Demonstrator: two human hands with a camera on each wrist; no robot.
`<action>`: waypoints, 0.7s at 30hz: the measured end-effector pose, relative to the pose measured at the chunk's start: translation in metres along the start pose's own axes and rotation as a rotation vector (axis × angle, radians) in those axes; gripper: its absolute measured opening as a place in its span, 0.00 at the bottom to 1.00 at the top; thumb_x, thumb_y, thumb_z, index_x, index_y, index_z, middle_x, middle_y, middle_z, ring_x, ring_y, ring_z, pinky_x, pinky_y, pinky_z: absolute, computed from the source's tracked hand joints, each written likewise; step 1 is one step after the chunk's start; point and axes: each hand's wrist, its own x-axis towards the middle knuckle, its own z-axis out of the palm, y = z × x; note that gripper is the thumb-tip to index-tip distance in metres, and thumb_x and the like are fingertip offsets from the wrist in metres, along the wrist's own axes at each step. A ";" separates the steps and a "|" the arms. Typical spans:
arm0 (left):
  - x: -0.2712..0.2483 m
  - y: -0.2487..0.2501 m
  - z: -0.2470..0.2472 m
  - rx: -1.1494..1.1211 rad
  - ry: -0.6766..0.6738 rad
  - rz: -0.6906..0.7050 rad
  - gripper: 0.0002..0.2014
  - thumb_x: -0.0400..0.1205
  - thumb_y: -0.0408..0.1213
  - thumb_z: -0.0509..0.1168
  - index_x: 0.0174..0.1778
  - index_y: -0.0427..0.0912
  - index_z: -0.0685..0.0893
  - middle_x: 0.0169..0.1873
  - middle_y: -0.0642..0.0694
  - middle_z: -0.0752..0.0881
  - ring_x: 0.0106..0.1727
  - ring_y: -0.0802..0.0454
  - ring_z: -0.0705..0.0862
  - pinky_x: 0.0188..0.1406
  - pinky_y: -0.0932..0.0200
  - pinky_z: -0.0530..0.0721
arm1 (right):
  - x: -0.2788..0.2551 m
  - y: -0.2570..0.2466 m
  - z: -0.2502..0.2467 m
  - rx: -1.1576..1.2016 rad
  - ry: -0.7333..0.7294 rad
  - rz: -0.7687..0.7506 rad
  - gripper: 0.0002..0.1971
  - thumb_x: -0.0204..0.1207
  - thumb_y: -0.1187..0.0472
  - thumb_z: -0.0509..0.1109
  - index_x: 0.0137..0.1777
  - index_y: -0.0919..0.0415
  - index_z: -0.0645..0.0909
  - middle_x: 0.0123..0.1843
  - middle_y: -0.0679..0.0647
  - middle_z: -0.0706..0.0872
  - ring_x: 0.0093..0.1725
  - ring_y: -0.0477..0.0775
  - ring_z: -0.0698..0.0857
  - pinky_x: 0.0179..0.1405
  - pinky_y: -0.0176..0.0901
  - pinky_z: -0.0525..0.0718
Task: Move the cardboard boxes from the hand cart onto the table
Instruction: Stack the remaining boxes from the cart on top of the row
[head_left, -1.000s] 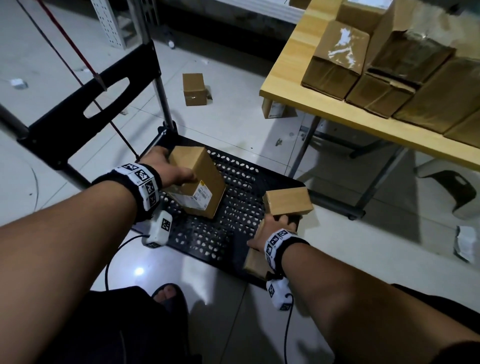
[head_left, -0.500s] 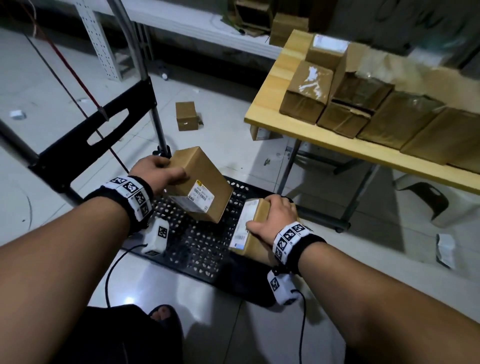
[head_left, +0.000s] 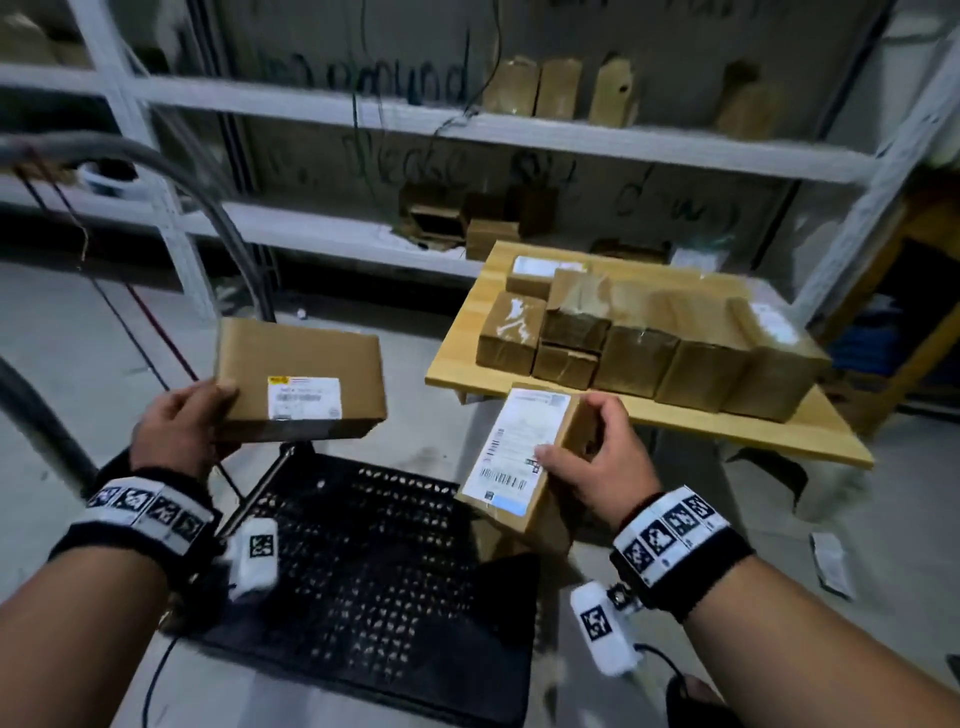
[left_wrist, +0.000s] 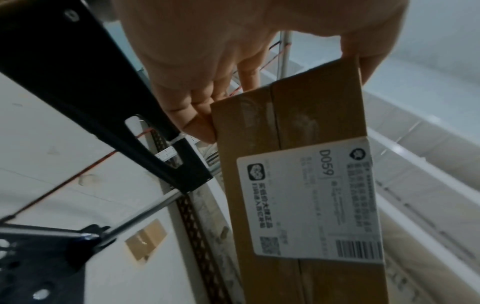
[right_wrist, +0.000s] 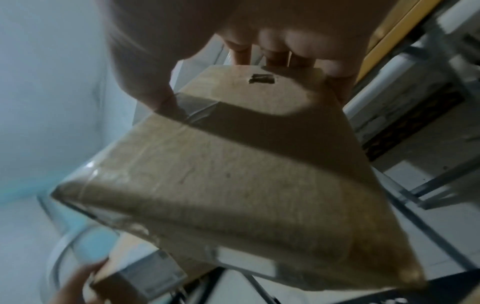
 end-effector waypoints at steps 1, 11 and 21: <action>-0.004 0.009 0.004 -0.057 0.006 -0.018 0.07 0.79 0.45 0.73 0.48 0.48 0.85 0.45 0.44 0.86 0.40 0.52 0.84 0.32 0.59 0.88 | -0.003 0.001 -0.008 0.082 0.017 0.018 0.35 0.65 0.46 0.86 0.68 0.41 0.72 0.65 0.49 0.86 0.62 0.51 0.86 0.58 0.52 0.86; -0.029 0.048 0.108 -0.296 -0.190 -0.233 0.21 0.67 0.50 0.77 0.52 0.46 0.83 0.41 0.38 0.81 0.36 0.42 0.84 0.32 0.42 0.93 | 0.013 0.029 -0.052 0.631 0.229 0.191 0.39 0.55 0.43 0.86 0.69 0.44 0.78 0.64 0.53 0.91 0.59 0.58 0.92 0.57 0.62 0.91; -0.047 0.068 0.245 -0.388 -0.146 -0.277 0.43 0.76 0.47 0.76 0.84 0.73 0.62 0.74 0.43 0.75 0.63 0.32 0.83 0.54 0.12 0.83 | 0.024 0.036 -0.070 0.686 0.196 0.092 0.23 0.75 0.61 0.81 0.63 0.41 0.76 0.61 0.48 0.89 0.58 0.48 0.90 0.49 0.47 0.90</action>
